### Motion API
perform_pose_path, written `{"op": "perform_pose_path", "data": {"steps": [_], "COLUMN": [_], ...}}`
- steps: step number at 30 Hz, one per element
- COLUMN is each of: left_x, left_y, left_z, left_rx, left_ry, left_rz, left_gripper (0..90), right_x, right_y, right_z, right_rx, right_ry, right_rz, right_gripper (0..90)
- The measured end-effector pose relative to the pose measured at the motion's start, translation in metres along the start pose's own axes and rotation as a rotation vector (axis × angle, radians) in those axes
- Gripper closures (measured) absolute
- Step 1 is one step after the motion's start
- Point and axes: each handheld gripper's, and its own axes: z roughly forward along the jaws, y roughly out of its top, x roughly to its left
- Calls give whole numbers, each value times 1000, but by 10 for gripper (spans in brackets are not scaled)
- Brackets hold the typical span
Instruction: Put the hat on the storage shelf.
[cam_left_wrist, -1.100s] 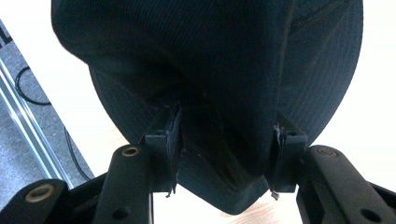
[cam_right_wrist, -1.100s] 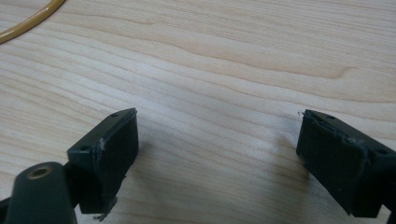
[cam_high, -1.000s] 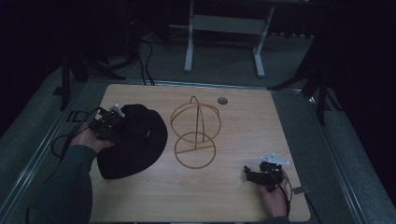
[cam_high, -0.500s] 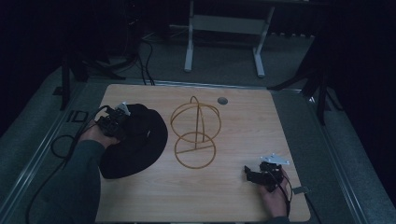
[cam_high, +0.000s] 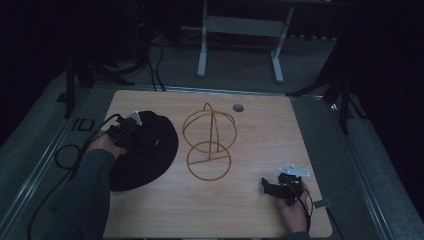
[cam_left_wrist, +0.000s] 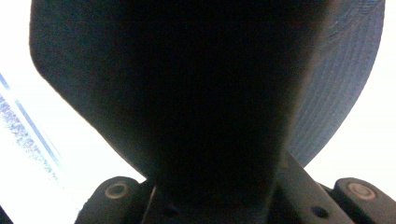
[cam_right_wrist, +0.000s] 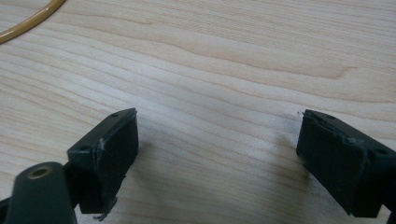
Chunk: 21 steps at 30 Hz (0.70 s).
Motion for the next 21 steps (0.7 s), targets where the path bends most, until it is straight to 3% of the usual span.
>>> {"op": "perform_pose_path", "data": {"steps": [21], "left_x": [6], "left_y": [-5], "left_z": [-15], "left_rx": [-30], "left_ry": [-62], "left_rz": [19], "left_gripper": [880], "right_x": [0], "right_y": [0], "right_z": [0], "right_rx": [0], "right_ry": [0], "right_rz": [0], "right_gripper": [127]}}
